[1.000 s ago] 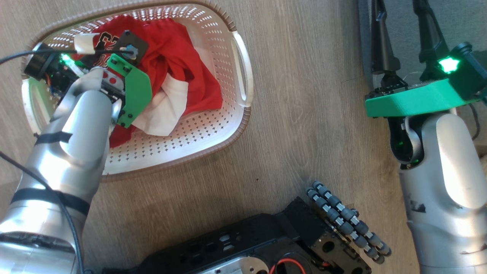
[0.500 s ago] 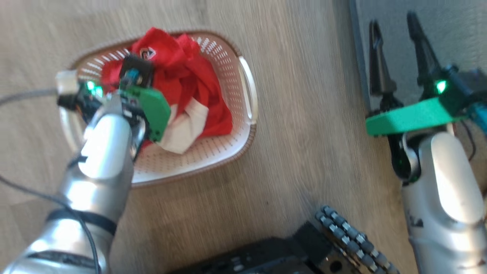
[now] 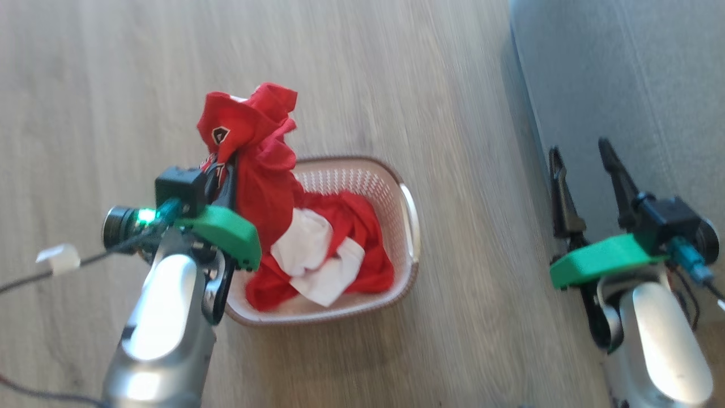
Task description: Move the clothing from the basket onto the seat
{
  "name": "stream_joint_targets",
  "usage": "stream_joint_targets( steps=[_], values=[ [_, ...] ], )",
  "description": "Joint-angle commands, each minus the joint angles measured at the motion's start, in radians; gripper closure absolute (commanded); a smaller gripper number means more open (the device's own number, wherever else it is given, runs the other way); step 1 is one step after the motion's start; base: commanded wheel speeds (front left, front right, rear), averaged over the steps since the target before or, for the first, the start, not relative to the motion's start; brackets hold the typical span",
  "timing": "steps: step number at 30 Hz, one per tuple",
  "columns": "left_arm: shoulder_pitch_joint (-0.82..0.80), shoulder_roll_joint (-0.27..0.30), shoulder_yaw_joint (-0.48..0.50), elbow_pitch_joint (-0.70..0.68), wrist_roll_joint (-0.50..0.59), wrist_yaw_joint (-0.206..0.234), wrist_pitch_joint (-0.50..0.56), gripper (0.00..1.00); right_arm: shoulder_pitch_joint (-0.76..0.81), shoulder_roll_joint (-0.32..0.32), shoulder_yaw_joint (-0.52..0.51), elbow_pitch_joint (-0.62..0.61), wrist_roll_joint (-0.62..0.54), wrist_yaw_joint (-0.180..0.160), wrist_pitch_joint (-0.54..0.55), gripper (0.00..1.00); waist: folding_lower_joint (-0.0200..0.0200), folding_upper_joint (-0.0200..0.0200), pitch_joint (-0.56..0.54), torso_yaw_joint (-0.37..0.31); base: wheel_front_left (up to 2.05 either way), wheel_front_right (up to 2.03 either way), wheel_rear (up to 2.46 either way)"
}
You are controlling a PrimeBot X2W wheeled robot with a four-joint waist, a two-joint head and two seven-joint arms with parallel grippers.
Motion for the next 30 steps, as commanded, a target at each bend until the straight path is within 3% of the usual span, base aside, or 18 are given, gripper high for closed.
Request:
stream_joint_targets(
  steps=[1, 9, 30],
  values=[
    [0.034, 0.015, 0.040, -0.070, -0.003, 0.011, -0.013, 1.00, 0.020, -0.003, 0.014, -0.023, -0.011, 0.000, -0.006, 0.00, 0.0001, -0.0001, -0.102, 0.061, 0.00, 0.00, 0.00],
    [0.215, 0.012, 0.096, -0.294, -0.021, 0.011, -0.013, 1.00, 0.081, -0.026, 0.014, -0.008, -0.034, 0.000, -0.006, 0.00, 0.0001, -0.0001, -0.186, 0.082, 0.00, 0.00, 0.00],
    [0.313, 0.009, 0.180, -0.308, -0.013, -0.007, -0.013, 1.00, 0.136, -0.042, 0.033, 0.028, -0.056, 0.000, -0.006, 0.00, 0.0001, -0.0001, -0.281, 0.086, 0.00, 0.00, 0.00]
  ],
)
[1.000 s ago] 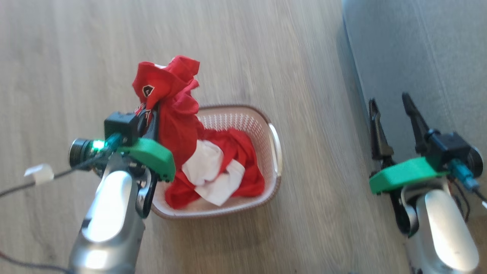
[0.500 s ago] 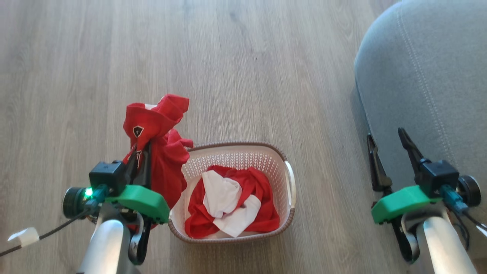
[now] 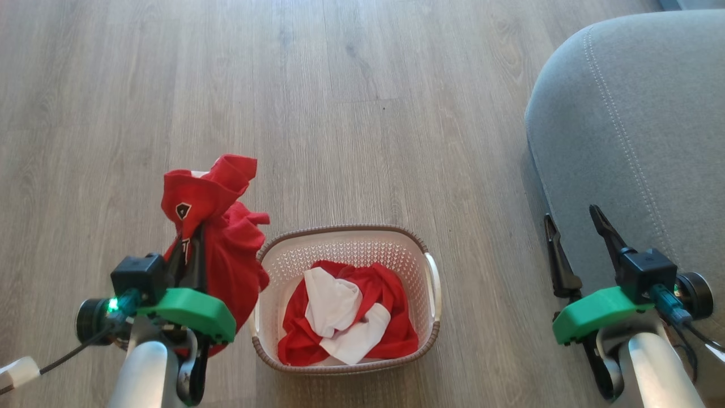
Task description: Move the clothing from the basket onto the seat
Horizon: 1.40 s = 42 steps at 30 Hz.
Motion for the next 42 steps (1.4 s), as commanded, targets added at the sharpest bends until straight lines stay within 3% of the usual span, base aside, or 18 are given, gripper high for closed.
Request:
stream_joint_targets(
  steps=[1, 13, 19, 29, 36, 42],
  values=[
    [-0.020, 0.007, 0.040, -0.031, 0.010, 0.000, -0.012, 1.00, 0.000, -0.015, 0.025, -0.028, -0.006, 0.000, -0.007, 0.00, 0.0001, -0.0001, 0.000, 0.001, 0.00, 0.00, 0.00],
    [-0.027, 0.005, 0.063, -0.023, 0.016, -0.009, -0.012, 1.00, -0.005, -0.025, 0.051, -0.022, -0.009, 0.000, -0.007, 0.00, 0.0001, -0.0001, -0.005, 0.005, 0.00, 0.00, 0.00],
    [-0.048, 0.003, 0.033, -0.034, 0.018, -0.029, -0.012, 1.00, -0.063, -0.023, 0.210, -0.016, 0.031, 0.000, -0.007, 0.00, 0.0001, -0.0001, 0.001, 0.001, 0.00, 0.00, 0.00],
    [-0.106, 0.002, -0.205, -0.101, -0.069, -0.045, -0.012, 1.00, -0.224, -0.055, 0.587, 0.042, 0.162, 0.000, -0.007, 0.00, 0.0001, -0.0001, 0.000, 0.034, 0.00, 0.00, 0.00],
    [-0.126, 0.002, -0.347, -0.130, -0.108, -0.043, -0.012, 1.00, -0.298, -0.084, 0.674, 0.060, 0.217, 0.000, -0.007, 0.00, 0.0001, -0.0001, 0.001, 0.052, 0.00, 0.00, 0.00],
    [-0.135, 0.002, -0.474, -0.177, -0.171, -0.092, 0.001, 1.00, -0.329, -0.110, 0.709, 0.069, 0.253, 0.000, -0.007, 0.00, 0.0001, -0.0001, 0.007, 0.066, 0.00, 0.00, 0.00]
  ],
)
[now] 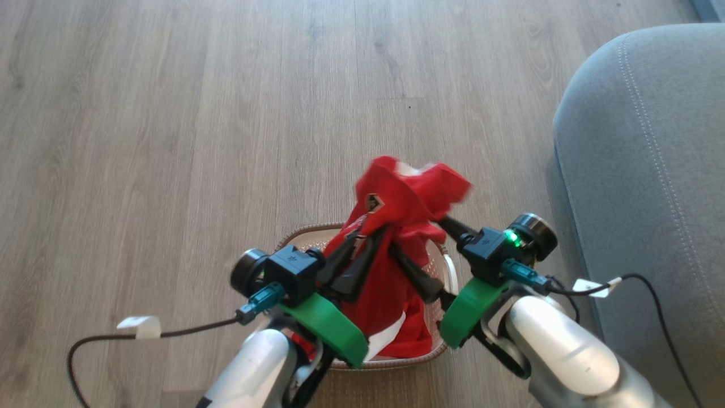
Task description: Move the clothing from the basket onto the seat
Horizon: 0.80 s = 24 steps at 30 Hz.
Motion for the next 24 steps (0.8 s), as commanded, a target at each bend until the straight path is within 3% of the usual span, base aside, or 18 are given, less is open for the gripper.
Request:
stream_joint_targets(
  steps=[1, 10, 11, 12, 17, 20, 22, 24],
  values=[
    [-0.050, 0.006, 0.023, -0.044, -0.012, -0.004, 0.001, 1.00, -0.030, 0.004, 0.017, -0.023, 0.013, 0.000, -0.007, 0.00, 0.0000, 0.0000, 0.000, 0.002, 0.00, 0.00, 0.00],
    [-0.054, 0.023, -0.056, -0.077, -0.099, -0.026, 0.036, 1.00, -0.056, -0.022, 0.112, -0.011, 0.119, 0.000, -0.007, 0.03, 0.0000, 0.0000, -0.002, 0.006, 0.00, 0.00, 0.00],
    [-0.055, 0.029, -0.060, -0.079, -0.104, -0.027, 0.039, 1.00, -0.059, -0.025, 0.126, -0.013, 0.134, 0.000, -0.007, 0.75, 0.0000, 0.0000, -0.004, 0.006, 0.00, 0.00, 0.00],
    [-0.056, 0.034, -0.063, -0.080, -0.109, -0.027, 0.040, 1.00, -0.061, -0.028, 0.141, -0.020, 0.151, 0.000, -0.007, 1.00, 0.0000, 0.0000, -0.004, 0.005, 0.00, 0.00, 0.00],
    [-0.064, 0.051, -0.063, -0.073, -0.117, -0.027, 0.035, 0.99, -0.077, -0.056, 0.183, -0.046, 0.215, 0.000, -0.007, 1.00, 0.0000, 0.0000, -0.002, -0.002, 0.00, 0.00, 0.00],
    [-0.070, 0.061, -0.053, -0.067, -0.100, -0.013, 0.023, 0.50, -0.077, -0.070, 0.183, -0.060, 0.236, 0.000, -0.007, 1.00, 0.0000, 0.0000, 0.001, -0.011, 0.00, 0.00, 0.00],
    [-0.070, 0.065, -0.045, -0.063, -0.094, -0.008, 0.013, 0.06, -0.071, -0.078, 0.164, -0.071, 0.246, 0.000, -0.007, 1.00, 0.0000, 0.0000, 0.001, -0.019, 0.00, 0.00, 0.00],
    [-0.069, 0.068, -0.038, -0.053, -0.087, -0.003, 0.005, 0.00, -0.059, -0.086, 0.139, -0.081, 0.251, 0.000, -0.007, 1.00, 0.0000, 0.0000, 0.000, -0.029, 0.00, 0.00, 0.00]
  ],
)
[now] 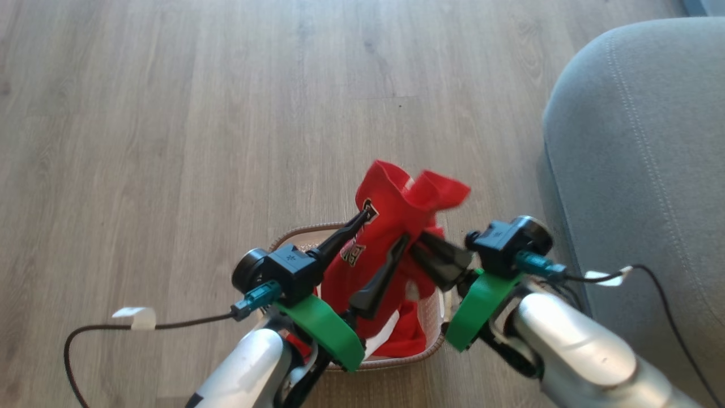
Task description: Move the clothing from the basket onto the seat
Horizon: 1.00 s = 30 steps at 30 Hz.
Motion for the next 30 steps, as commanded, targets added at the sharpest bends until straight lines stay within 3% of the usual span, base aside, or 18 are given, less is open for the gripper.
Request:
stream_joint_targets(
  steps=[1, 10, 24, 30],
  values=[
    [-0.041, 0.012, 0.044, -0.018, 0.010, 0.009, -0.014, 0.00, 0.000, -0.010, -0.031, -0.041, 0.010, 0.000, -0.007, 1.00, 0.0000, -0.0001, -0.003, -0.014, 0.00, 0.00, 0.00],
    [-0.022, 0.026, 0.060, 0.053, 0.059, 0.010, -0.030, 0.00, 0.070, -0.050, -0.151, -0.093, -0.011, 0.000, -0.007, 1.00, 0.0000, -0.0001, -0.009, -0.104, 0.00, 0.00, 0.00],
    [0.014, -0.015, 0.105, 0.056, 0.108, -0.011, -0.031, 0.00, 0.173, -0.061, -0.287, -0.168, -0.053, 0.000, -0.007, 1.00, 0.0000, -0.0001, -0.012, -0.230, 0.00, 0.00, 0.00],
    [0.023, -0.020, 0.111, 0.057, 0.119, -0.017, -0.031, 0.00, 0.187, -0.058, -0.331, -0.179, -0.071, 0.000, -0.007, 1.00, 0.0000, -0.0001, 0.007, -0.329, 0.00, 0.00, 0.00]
  ],
)
